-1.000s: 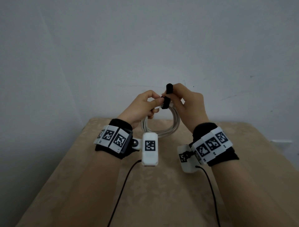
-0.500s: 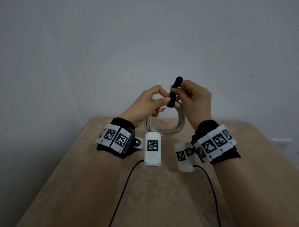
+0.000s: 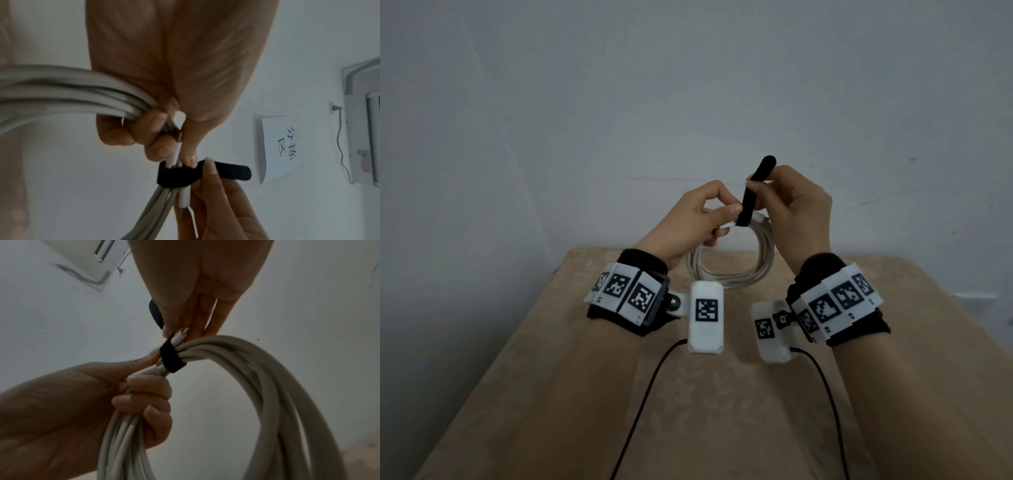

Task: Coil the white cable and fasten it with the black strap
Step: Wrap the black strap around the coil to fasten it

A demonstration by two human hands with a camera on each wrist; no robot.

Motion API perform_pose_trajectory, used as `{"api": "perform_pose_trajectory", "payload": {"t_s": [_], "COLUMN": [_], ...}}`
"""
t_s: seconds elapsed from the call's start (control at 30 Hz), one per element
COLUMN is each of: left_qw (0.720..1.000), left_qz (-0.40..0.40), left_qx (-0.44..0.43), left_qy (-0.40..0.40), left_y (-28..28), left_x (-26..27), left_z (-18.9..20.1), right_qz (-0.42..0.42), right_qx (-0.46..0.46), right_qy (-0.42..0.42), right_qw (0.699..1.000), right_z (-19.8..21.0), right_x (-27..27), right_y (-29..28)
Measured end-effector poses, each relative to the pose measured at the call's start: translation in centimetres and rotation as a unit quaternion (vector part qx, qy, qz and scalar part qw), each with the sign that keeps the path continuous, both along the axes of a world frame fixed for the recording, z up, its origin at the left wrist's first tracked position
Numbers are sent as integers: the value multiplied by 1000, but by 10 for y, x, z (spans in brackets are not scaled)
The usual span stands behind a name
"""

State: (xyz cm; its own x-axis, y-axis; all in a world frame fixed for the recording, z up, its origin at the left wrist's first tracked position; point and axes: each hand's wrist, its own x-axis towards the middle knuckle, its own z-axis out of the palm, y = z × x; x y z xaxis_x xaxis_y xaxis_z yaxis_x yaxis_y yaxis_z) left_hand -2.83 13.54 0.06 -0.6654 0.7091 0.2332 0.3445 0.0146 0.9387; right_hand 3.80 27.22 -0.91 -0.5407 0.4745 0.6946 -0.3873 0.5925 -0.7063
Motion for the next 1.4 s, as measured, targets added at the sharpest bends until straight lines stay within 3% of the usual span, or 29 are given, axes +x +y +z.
{"api": "perform_pose_trajectory", "payload": {"t_s": [0.2, 0.53, 0.8, 1.07, 1.4], "left_qw": [1000, 998, 995, 993, 993], "left_qz": [-7, -18, -39, -46, -32], "left_qx": [-6, -9, 15, 21, 17], "left_qy": [13, 64, 85, 104, 111], "left_y": [1, 0, 3, 2, 5], "left_x": [0, -1, 7, 9, 6], "left_z": [-2, -1, 3, 5, 2], "right_qz": [1, 99, 194, 205, 211], "right_qx": [-5, -151, -268, -330, -366], "right_qy": [-36, -81, -154, -222, -231], "right_qw": [999, 980, 931, 894, 877], "right_z": [0, 2, 3, 6, 4], "right_x": [1, 4, 10, 10, 8], "right_y": [3, 10, 10, 13, 15]}}
